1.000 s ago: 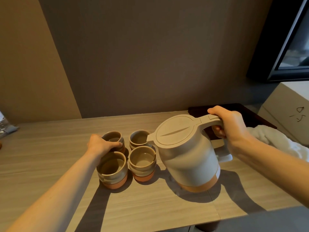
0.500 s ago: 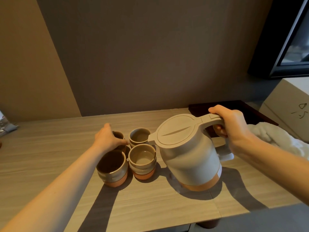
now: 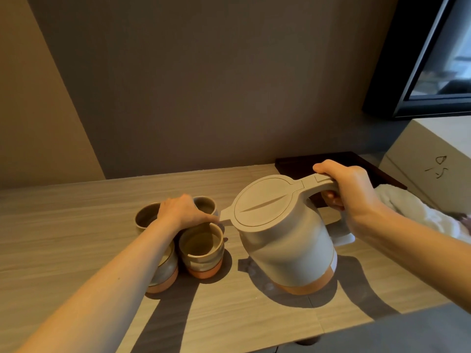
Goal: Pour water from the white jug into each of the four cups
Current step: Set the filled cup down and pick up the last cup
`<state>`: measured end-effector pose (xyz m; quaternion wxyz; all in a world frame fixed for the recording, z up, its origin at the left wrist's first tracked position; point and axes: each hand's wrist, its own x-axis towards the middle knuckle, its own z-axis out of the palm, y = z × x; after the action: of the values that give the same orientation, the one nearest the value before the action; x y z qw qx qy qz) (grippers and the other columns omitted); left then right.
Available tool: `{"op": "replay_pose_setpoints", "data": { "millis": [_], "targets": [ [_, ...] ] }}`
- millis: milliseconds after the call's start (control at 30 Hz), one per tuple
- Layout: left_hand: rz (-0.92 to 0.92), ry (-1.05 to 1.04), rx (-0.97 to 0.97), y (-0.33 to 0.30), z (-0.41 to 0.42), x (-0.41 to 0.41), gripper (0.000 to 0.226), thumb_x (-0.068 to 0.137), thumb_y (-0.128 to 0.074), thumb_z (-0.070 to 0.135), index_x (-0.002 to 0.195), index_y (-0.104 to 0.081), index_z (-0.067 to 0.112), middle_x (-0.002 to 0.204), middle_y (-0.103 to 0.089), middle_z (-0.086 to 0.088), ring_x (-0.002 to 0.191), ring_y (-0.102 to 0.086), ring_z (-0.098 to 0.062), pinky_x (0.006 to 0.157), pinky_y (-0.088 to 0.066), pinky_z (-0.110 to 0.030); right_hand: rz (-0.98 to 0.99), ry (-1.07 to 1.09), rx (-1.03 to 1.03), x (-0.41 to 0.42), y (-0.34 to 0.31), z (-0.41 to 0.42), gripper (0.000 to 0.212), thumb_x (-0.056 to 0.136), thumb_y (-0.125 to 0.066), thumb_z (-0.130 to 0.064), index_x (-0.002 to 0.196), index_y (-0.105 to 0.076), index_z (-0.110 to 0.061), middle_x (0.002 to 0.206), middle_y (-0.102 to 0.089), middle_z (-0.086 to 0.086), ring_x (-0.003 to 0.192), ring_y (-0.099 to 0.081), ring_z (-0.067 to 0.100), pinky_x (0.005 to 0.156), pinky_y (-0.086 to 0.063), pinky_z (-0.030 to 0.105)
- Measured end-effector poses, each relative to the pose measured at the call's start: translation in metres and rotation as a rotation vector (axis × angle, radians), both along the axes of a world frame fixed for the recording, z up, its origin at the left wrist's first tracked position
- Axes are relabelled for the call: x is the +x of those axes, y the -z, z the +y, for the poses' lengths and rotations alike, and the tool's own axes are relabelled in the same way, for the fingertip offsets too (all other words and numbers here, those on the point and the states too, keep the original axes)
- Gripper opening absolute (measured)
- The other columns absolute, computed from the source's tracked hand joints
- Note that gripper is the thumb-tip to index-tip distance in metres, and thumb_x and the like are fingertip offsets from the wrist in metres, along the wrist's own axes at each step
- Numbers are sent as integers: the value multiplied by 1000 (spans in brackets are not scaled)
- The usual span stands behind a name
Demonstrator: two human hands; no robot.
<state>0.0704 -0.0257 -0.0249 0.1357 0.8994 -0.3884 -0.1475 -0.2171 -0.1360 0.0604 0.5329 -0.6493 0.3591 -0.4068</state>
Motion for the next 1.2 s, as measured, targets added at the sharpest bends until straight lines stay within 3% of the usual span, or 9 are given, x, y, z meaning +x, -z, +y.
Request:
{"op": "replay_pose_setpoints", "data": {
  "millis": [167, 367, 467, 567, 767, 967, 1133, 1200],
  "targets": [
    [5, -39, -72, 4, 0, 0, 66, 55, -73, 71, 90, -53, 19, 84, -63, 1, 87, -61, -21, 89, -50, -45, 12, 15, -17, -3, 4, -2, 34, 80, -62, -36, 50, -63, -20, 55, -62, -2, 59, -54, 12, 60, -41, 27],
    [7, -99, -210, 2, 6, -3, 91, 44, -75, 70, 109, -40, 17, 91, -55, 1, 100, -54, -26, 89, -49, -48, 10, 35, -1, -4, 4, -1, 32, 80, -61, -36, 51, -62, -20, 48, -58, -8, 50, -50, 6, 56, -38, 24],
    [71, -107, -388, -3, 8, -3, 89, 46, -82, 62, 112, -38, 22, 101, -55, 0, 99, -54, -24, 78, -54, -42, -1, 29, 1, -4, 1, 1, 33, 80, -61, -35, 51, -61, -20, 49, -58, -6, 47, -50, 5, 56, -38, 24],
    [161, -99, -626, -15, 11, -6, 81, 54, -89, 47, 113, -36, 29, 96, -48, 12, 89, -54, -12, 61, -45, -23, -17, 44, -5, -2, -2, 4, 32, 80, -61, -35, 52, -61, -19, 55, -59, -2, 55, -50, 9, 58, -39, 26],
    [331, -139, -958, -40, 27, -16, 80, 61, -89, 36, 123, -38, 36, 105, -45, 18, 95, -49, -8, 67, -41, -22, -52, 67, 8, -1, -10, 14, 28, 78, -62, -37, 58, -63, -16, 66, -63, 4, 69, -56, 15, 63, -41, 28],
    [308, -86, -974, -45, 65, -32, 81, 60, -89, 39, 125, -39, 42, 108, -46, 25, 101, -49, -7, 70, -45, -21, -83, 54, 48, -5, -25, 30, 29, 71, -62, -42, 51, -63, -21, 62, -62, 2, 67, -55, 15, 63, -42, 29],
    [188, -43, -956, -41, 101, -59, 109, 45, -88, 50, 136, -28, 48, 106, -44, 35, 97, -48, 10, 72, -40, -13, -99, 42, 63, -9, -36, 45, 32, 70, -62, -42, 44, -61, -22, 52, -58, -4, 59, -51, 11, 57, -41, 26],
    [150, -31, -951, -38, 113, -70, 108, 43, -88, 50, 133, -28, 48, 106, -46, 35, 98, -49, 9, 72, -40, -12, -94, 40, 50, -11, -39, 51, 30, 72, -62, -41, 50, -61, -21, 57, -59, -1, 63, -52, 13, 60, -42, 27]
  ]
}}
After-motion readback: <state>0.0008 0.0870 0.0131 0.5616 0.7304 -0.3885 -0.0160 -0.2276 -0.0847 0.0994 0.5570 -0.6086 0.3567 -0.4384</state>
